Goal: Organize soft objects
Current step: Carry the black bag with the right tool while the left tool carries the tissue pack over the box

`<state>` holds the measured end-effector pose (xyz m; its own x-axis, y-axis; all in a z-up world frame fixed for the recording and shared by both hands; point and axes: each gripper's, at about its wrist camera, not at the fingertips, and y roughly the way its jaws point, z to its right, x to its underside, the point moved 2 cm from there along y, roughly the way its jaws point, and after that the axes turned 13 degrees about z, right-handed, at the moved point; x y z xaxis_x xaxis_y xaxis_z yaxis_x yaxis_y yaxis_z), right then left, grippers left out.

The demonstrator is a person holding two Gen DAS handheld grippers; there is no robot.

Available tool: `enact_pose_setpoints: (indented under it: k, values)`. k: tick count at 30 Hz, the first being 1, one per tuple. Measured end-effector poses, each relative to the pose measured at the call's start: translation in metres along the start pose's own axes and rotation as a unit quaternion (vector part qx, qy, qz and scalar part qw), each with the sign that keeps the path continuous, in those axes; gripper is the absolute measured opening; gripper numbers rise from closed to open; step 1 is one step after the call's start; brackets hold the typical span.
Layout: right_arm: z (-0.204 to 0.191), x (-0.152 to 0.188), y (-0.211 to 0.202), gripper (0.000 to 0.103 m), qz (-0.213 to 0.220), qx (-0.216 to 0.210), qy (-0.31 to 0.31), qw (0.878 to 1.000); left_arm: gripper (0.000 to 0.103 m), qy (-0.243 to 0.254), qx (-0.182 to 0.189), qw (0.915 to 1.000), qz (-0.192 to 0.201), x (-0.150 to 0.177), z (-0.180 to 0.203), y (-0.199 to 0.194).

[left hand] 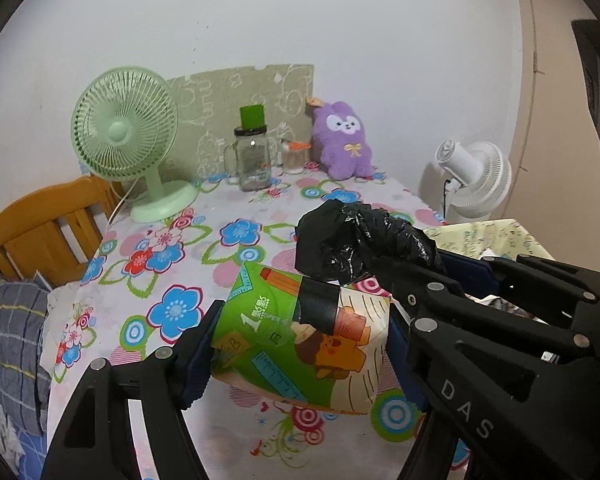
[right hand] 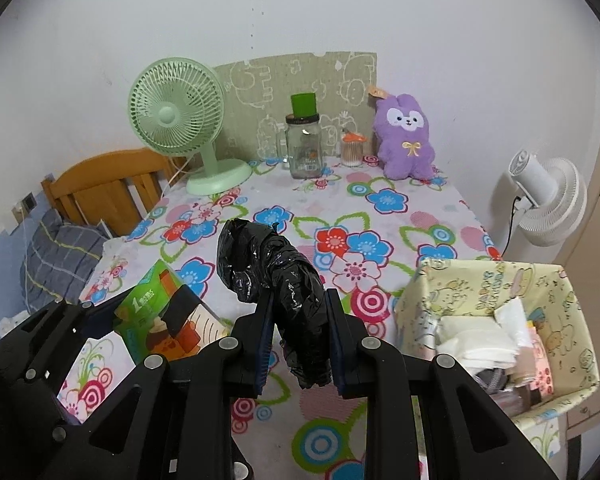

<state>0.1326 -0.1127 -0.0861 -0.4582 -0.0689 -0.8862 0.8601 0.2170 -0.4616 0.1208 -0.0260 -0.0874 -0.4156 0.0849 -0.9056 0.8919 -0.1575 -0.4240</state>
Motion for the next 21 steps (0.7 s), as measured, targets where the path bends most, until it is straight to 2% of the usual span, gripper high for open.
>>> enact_pose_setpoints:
  k: [8,21]
  values:
    - [0.016,-0.005,-0.025,0.027,0.017,0.01,-0.01,1.0,0.077,0.01,0.009,0.9998,0.012,-0.008,0.024,-0.011]
    - [0.053,-0.004,-0.039,0.027,0.025,0.051,-0.008,0.998,0.077,0.033,0.028,0.999,0.014,-0.015,0.065,0.001]
